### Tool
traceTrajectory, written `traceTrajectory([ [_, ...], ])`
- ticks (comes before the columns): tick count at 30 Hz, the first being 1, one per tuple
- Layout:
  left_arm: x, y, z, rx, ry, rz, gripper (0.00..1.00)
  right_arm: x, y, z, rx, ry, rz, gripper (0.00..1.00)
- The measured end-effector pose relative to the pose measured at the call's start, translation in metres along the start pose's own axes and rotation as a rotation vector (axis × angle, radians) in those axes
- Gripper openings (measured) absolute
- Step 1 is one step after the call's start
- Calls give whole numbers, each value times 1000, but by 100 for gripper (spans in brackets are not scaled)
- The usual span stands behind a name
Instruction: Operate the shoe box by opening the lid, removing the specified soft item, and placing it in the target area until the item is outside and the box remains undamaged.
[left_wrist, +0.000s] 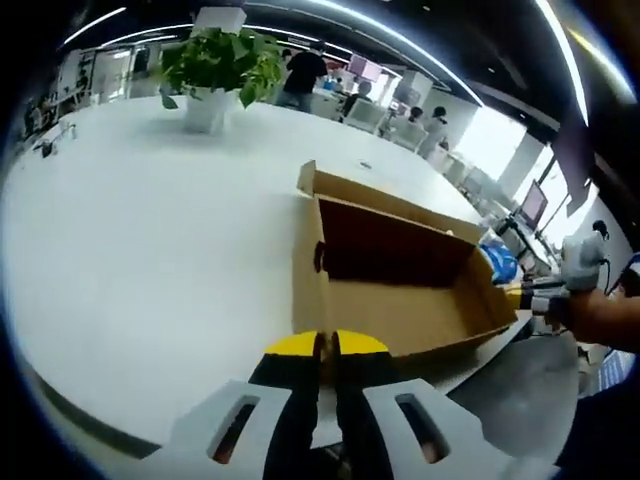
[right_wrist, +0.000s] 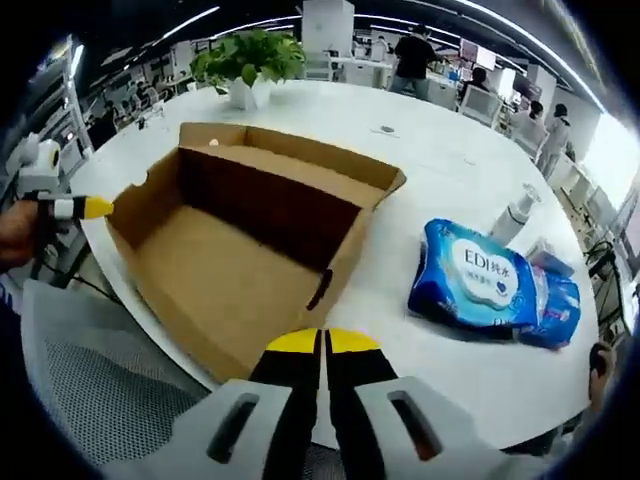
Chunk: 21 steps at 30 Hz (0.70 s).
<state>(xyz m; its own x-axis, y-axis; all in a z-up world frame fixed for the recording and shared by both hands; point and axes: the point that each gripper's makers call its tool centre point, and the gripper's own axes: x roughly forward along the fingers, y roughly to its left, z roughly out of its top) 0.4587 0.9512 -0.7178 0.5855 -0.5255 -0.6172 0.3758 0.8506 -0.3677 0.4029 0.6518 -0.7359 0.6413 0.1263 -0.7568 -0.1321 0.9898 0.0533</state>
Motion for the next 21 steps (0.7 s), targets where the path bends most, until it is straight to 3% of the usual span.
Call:
traceTrajectory([
  [4, 1, 0, 0, -5, -11, 2, 1, -4, -4, 16, 56, -55, 11, 1],
  [7, 0, 1, 1, -81, -47, 1, 1, 0, -3, 22, 147, -54, 62, 1],
  [9, 0, 2, 1, -144, -88, -1, 1, 2, -7, 31, 195, -93, 63, 1],
  [11, -1, 2, -2, -130, -97, 3, 1, 3, -6, 38, 213, -105, 67, 3],
  [13, -1, 1, 0, -78, -115, 7, 1, 7, -1, 40, 191, -93, 79, 2],
  [16, -1, 0, 1, -74, -126, -1, 1, 15, -5, 40, 118, -51, 42, 5],
  [18, -2, -1, 2, -45, -128, -13, 2, 20, -4, 41, 135, -56, 54, 6],
  [20, -3, -4, 4, 54, -136, -44, 3, 23, -6, 43, 115, -52, 49, 6],
  [21, -5, -5, 3, 138, -114, -65, 3, 25, -6, 44, 104, -54, 51, 6],
])
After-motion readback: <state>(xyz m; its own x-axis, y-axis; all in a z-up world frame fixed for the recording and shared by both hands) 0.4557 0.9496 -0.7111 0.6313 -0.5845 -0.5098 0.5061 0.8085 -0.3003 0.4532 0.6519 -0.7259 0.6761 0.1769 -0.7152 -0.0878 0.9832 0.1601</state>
